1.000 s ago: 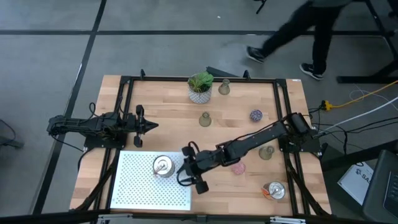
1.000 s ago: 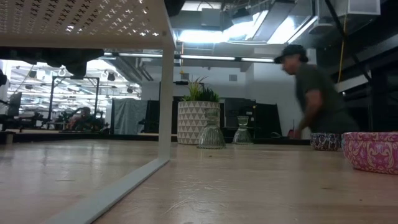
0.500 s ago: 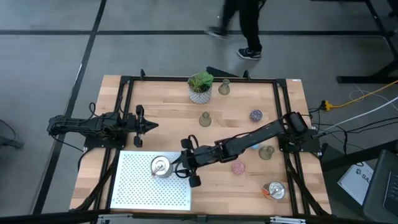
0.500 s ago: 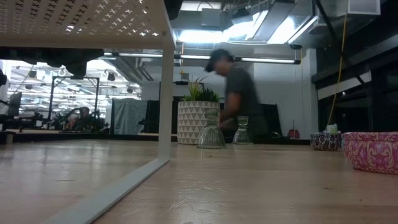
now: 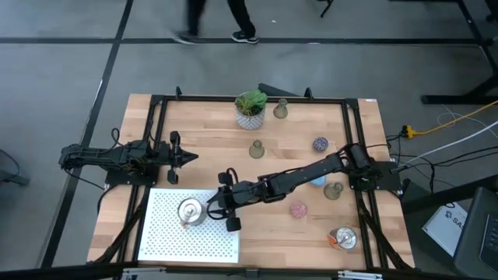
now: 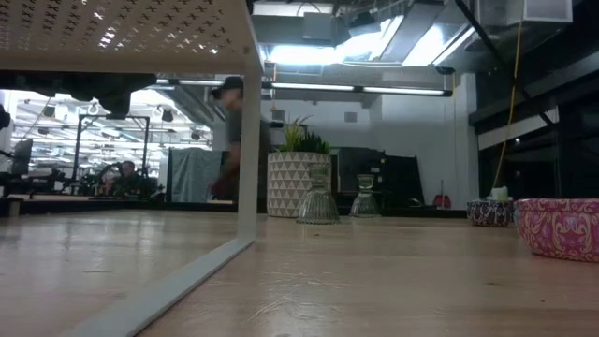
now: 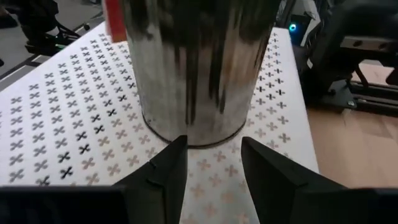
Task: Pick & Place candle stick holders
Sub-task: Put the top silver scented candle on the shelf
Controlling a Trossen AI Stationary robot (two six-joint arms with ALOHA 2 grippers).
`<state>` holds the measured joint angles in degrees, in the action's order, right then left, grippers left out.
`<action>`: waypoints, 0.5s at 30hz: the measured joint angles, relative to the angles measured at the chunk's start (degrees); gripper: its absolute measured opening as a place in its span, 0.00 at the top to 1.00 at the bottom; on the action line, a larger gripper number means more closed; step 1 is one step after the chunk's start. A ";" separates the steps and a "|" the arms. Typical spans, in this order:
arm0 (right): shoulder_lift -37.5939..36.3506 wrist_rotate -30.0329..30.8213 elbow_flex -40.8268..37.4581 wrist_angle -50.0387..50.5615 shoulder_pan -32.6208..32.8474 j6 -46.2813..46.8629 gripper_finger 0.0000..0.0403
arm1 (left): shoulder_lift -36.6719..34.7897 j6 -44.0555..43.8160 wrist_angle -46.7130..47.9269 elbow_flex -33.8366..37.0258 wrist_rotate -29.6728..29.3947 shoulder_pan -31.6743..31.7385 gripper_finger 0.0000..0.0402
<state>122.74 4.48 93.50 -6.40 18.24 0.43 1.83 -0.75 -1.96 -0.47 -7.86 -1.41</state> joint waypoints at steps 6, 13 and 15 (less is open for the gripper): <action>0.34 0.39 0.08 -3.27 -0.75 0.08 0.62 | 0.00 0.00 0.01 0.00 0.00 0.02 0.99; 0.01 0.30 0.10 -1.48 -2.11 0.10 0.62 | 0.00 0.00 0.03 0.00 0.00 0.02 0.99; -0.44 0.18 0.08 1.71 -2.12 -1.03 0.62 | 0.00 0.00 0.03 -0.01 0.00 0.01 0.99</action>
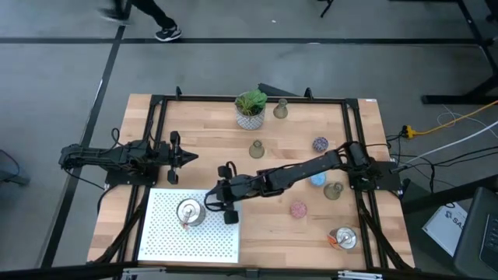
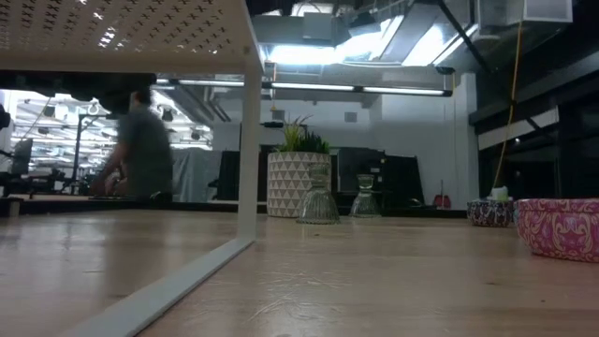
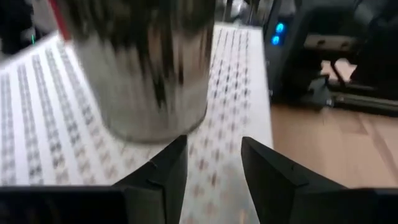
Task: Pick & Place candle stick holders
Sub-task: Put the top silver scented candle on the shelf, then put the silver scented candle on the shelf
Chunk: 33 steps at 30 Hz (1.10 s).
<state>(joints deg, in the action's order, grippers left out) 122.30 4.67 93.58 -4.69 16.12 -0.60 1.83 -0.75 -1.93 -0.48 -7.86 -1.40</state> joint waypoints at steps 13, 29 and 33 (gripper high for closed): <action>-13.63 -2.98 0.00 21.96 0.09 -6.65 0.62 | 0.00 0.00 0.00 0.01 0.02 -0.01 0.99; -37.62 3.37 -14.65 41.00 0.21 0.23 0.62 | 0.30 0.00 0.04 -0.01 0.11 -0.01 0.99; -43.70 6.33 -18.04 46.49 0.84 7.90 0.62 | 0.27 0.00 0.02 0.00 0.07 0.01 0.99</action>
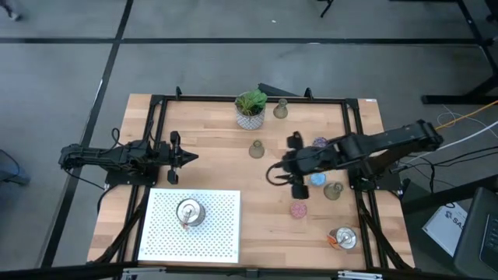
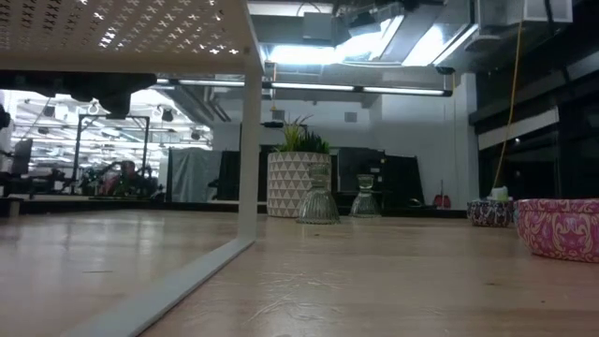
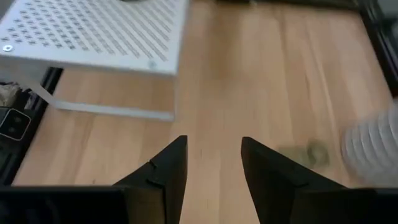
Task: Pick & Place candle stick holders
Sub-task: Put the silver scented candle on the shelf
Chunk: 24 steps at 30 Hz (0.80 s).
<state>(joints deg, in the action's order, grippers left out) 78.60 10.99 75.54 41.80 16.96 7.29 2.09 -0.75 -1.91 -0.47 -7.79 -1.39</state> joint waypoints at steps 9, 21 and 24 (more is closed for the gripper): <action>-3.73 0.97 -2.77 8.73 3.04 14.99 0.62 | -0.01 0.00 0.01 0.00 0.00 0.00 0.99; -0.50 -15.74 -2.75 9.20 7.00 13.45 0.62 | -0.01 0.00 0.02 0.00 -0.01 -0.02 0.99; -0.64 -18.03 -2.75 9.89 7.72 13.05 0.62 | -0.01 0.00 0.02 0.00 -0.02 -0.02 0.99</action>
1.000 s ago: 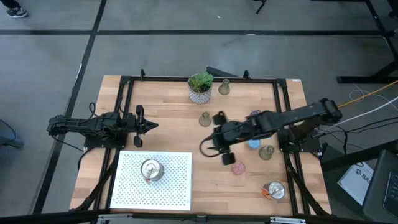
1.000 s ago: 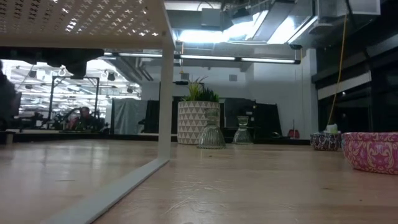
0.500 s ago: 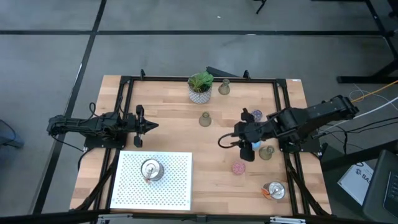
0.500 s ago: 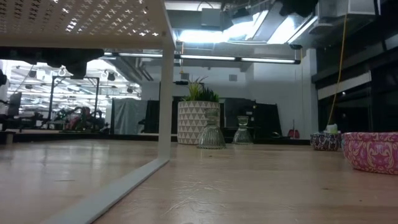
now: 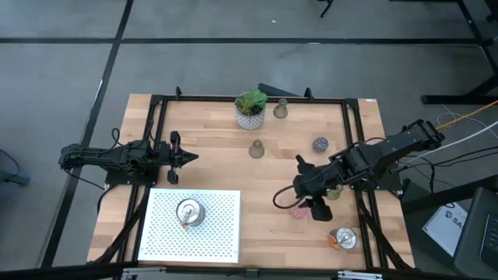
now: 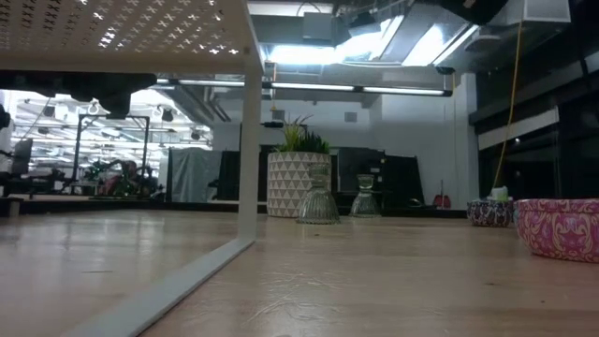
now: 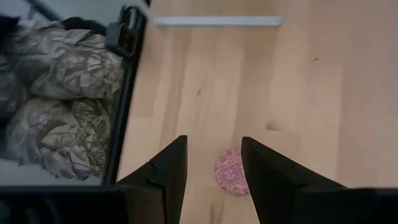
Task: Pick & Place candle stick holders
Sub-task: Put the silver scented candle on the shelf
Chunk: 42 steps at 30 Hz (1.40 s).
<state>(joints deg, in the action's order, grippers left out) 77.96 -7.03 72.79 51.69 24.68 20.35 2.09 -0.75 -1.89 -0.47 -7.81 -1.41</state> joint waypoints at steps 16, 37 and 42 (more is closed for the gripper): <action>-0.14 -3.06 0.04 5.75 2.60 8.09 0.62 | 0.00 0.00 -0.01 0.00 0.00 0.01 0.99; 3.70 4.09 0.06 13.23 22.36 13.17 0.03 | 0.00 0.00 -0.01 0.00 -0.02 0.01 0.99; 6.48 5.82 0.06 16.11 26.84 21.11 0.05 | 0.00 0.00 -0.02 0.00 -0.02 0.01 0.99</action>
<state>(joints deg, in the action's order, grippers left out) 84.44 -1.21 72.86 67.80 51.52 41.46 2.09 -0.75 -1.91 -0.47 -7.84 -1.39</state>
